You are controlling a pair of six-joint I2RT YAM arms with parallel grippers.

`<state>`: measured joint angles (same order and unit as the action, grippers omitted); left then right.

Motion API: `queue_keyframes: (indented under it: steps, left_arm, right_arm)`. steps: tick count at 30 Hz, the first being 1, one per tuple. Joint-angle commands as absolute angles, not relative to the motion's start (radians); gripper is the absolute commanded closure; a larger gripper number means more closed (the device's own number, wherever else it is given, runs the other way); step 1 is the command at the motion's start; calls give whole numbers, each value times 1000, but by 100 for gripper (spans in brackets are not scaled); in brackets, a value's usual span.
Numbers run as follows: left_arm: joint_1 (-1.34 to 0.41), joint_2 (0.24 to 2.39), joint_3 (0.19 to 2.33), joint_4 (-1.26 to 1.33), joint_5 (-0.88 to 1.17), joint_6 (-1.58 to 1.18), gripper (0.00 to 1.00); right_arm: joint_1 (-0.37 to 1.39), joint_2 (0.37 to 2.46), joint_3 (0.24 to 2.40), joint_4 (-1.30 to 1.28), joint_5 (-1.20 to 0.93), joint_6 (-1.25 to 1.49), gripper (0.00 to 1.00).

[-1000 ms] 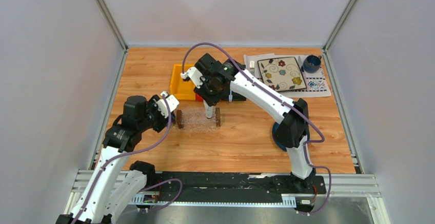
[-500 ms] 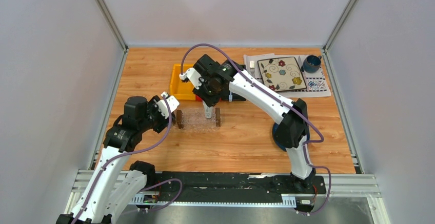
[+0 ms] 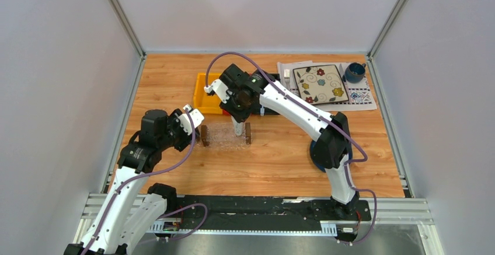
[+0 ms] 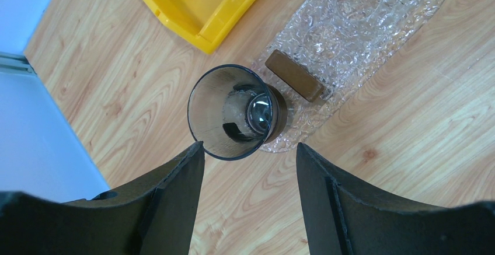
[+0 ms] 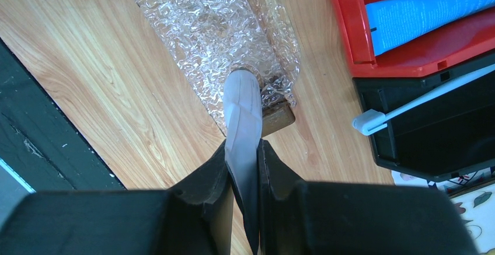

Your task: Prepare toiletry sets of a toothbrush and toothpaste on the tray

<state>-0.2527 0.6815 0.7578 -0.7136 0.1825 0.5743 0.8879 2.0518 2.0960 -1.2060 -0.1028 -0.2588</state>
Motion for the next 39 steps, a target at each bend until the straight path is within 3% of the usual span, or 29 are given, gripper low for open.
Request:
queue_keyframes:
  steps: [1,39]
  left_arm:
    - [-245,680,759,-689,201,575,33]
    - [-245,681,733,-683,202,586,33]
  right_arm:
    - [896,2034,2089,-1163,-84,-272,100]
    - [914,2039,2019,-1092,-64,-273,97]
